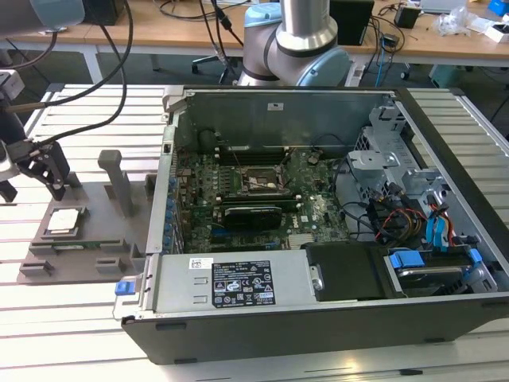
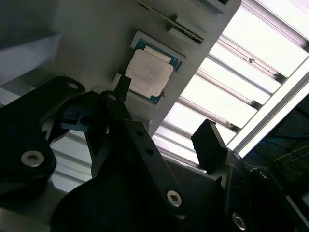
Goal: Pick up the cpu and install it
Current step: 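Pick up the cpu and move it towards the insertion slot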
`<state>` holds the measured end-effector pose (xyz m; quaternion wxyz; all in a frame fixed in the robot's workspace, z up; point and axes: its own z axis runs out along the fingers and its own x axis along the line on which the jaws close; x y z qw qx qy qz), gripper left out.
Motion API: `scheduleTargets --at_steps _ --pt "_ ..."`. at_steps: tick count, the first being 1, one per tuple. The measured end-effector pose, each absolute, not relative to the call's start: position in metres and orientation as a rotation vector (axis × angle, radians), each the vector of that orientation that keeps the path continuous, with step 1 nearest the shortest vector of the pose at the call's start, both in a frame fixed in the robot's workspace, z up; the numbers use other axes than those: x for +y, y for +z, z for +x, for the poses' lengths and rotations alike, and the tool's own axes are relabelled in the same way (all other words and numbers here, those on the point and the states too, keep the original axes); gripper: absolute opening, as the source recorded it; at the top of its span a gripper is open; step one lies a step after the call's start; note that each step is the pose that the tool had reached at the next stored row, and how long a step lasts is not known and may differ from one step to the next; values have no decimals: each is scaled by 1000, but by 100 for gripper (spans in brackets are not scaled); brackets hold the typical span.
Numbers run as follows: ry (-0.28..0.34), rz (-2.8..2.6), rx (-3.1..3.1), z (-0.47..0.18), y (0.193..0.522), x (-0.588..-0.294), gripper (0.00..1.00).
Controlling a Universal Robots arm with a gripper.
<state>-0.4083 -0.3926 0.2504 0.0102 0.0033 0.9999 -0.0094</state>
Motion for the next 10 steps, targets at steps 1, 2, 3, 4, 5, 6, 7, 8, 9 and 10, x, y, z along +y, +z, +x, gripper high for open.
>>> scheduleTargets --at_steps 1,2,3,4,5,6,7,8,9,10 --pt "-29 10 3121 -408 250 -393 78" --pt "-29 11 3121 -408 249 -393 78" --pt "-29 10 3121 -408 249 -393 78" --pt "-29 11 3121 -408 249 -393 78" --pt "-29 10 3121 -408 248 -393 78" --pt "-29 10 3121 -408 246 -393 78" --pt "-29 11 3121 -408 245 -393 78" --pt "-29 10 3121 -408 245 -393 78" --pt "-29 10 3121 -407 244 -393 78" --pt "-29 10 3121 -407 243 -393 78"
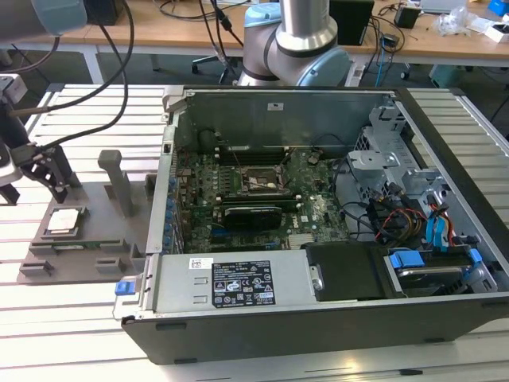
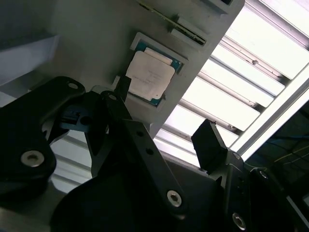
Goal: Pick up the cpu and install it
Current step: 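Pick up the cpu and move it towards the insertion slot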
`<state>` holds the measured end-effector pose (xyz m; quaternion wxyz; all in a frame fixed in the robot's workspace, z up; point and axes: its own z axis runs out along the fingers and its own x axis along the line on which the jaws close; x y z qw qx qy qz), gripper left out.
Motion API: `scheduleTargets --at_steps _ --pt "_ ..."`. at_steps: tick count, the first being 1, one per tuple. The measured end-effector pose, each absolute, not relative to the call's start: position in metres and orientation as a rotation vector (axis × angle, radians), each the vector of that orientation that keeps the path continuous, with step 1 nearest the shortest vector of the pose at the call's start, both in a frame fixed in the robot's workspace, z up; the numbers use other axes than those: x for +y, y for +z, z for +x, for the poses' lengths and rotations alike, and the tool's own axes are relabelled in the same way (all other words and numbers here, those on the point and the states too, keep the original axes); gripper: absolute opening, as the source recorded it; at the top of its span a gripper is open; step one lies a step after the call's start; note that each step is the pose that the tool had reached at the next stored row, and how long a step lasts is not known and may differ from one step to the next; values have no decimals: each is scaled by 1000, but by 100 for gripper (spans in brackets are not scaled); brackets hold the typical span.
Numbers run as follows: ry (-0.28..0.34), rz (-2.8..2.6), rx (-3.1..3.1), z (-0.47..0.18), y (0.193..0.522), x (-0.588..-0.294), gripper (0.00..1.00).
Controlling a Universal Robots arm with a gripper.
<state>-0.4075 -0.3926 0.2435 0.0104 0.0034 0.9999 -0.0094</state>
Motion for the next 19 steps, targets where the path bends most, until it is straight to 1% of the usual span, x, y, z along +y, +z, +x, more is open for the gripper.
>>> scheduleTargets --at_steps 8,19 --pt "-29 6 3122 -399 231 -395 78" --pt "-29 0 3122 -398 221 -395 78"
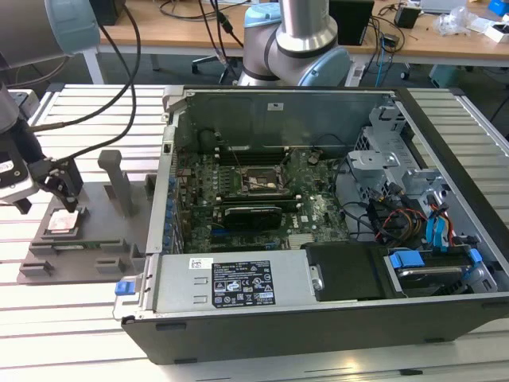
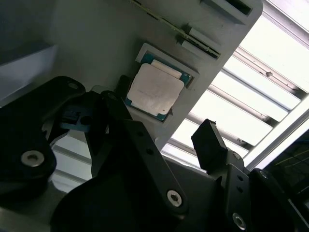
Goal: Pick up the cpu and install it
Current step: 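Pick up the cpu and move it towards the insertion slot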
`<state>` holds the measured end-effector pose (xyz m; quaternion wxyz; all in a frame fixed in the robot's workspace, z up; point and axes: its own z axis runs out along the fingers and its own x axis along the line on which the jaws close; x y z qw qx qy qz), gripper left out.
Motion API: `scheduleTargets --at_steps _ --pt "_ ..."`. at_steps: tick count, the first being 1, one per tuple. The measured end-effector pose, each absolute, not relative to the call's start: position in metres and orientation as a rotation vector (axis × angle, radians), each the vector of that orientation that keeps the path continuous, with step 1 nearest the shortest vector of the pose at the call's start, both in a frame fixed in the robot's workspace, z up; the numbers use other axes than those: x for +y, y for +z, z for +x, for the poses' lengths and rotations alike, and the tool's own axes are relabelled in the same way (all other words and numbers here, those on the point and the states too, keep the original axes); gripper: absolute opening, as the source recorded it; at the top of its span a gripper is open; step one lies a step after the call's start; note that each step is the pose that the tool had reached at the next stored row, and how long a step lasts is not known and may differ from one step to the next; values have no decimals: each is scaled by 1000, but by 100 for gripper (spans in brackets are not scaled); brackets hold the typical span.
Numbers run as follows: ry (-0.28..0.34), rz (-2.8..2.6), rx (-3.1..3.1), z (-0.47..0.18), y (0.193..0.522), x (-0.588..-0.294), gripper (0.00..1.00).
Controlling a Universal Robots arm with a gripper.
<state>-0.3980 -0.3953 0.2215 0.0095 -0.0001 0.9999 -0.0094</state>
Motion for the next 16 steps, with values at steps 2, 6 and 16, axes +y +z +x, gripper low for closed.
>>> scheduleTargets --at_steps 2,6,16 --pt "-29 -1 3122 -398 220 -395 78" --pt "-29 -7 3123 -397 213 -395 78" --pt "-29 -20 3126 -389 195 -396 78"
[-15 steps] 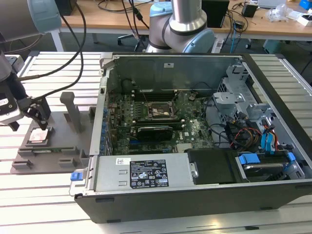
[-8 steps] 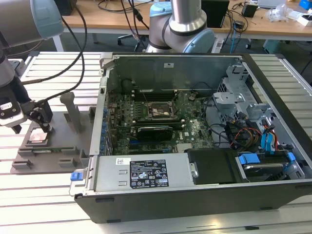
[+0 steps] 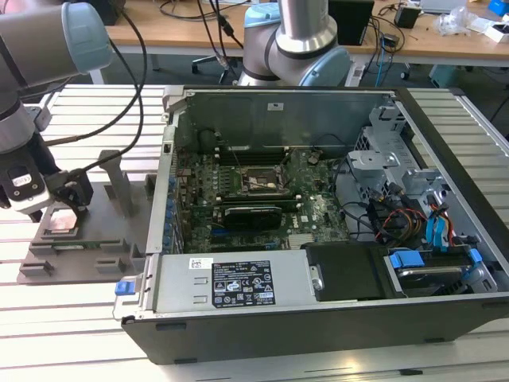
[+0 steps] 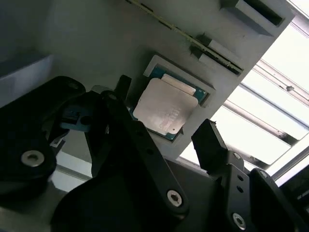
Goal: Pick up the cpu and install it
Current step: 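Pick up the cpu and move it towards the insertion slot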
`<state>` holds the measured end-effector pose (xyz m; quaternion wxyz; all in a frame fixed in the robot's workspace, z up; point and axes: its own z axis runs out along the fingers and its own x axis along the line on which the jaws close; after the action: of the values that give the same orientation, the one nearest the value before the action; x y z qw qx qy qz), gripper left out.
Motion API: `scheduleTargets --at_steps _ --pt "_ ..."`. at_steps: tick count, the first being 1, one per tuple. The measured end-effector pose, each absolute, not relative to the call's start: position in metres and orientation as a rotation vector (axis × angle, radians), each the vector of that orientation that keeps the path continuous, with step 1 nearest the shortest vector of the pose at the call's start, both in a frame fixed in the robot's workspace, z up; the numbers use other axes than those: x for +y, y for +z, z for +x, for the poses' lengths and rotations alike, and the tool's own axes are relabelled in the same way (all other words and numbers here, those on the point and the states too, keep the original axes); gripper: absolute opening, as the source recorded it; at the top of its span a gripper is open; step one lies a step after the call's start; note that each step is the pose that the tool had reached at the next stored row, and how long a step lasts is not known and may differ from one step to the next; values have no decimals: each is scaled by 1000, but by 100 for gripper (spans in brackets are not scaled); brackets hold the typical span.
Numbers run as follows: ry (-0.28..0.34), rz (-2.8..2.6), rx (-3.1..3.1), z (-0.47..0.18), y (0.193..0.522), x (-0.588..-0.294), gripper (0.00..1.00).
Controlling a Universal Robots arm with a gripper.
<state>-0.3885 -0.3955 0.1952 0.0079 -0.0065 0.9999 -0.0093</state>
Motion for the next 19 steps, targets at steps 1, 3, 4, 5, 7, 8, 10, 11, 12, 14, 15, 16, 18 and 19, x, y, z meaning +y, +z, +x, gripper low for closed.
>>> scheduleTargets --at_steps 1,3,4,5,7,8,10,11,12,14,15,16,18,19 --pt "-29 -21 3126 -389 193 -396 78" --pt "-29 -22 3126 -388 188 -396 78" --pt "-29 -22 3126 -389 188 -396 78" --pt "-29 -22 3126 -389 188 -396 78" --pt "-29 -22 3126 -389 188 -396 78" --pt "-29 -22 3126 -388 188 -396 77" --pt "-29 -22 3126 -388 188 -396 70" --pt "-29 -22 3126 -388 188 -396 64" --pt "-29 -22 3126 -388 188 -396 64" --pt "-29 -22 3126 -389 188 -396 55" --pt "-29 -22 3126 -388 188 -396 55" --pt "-29 -23 3126 -388 188 -396 55" --pt "-29 -23 3126 -388 188 -396 55" --pt "-29 -23 3126 -388 188 -396 55"
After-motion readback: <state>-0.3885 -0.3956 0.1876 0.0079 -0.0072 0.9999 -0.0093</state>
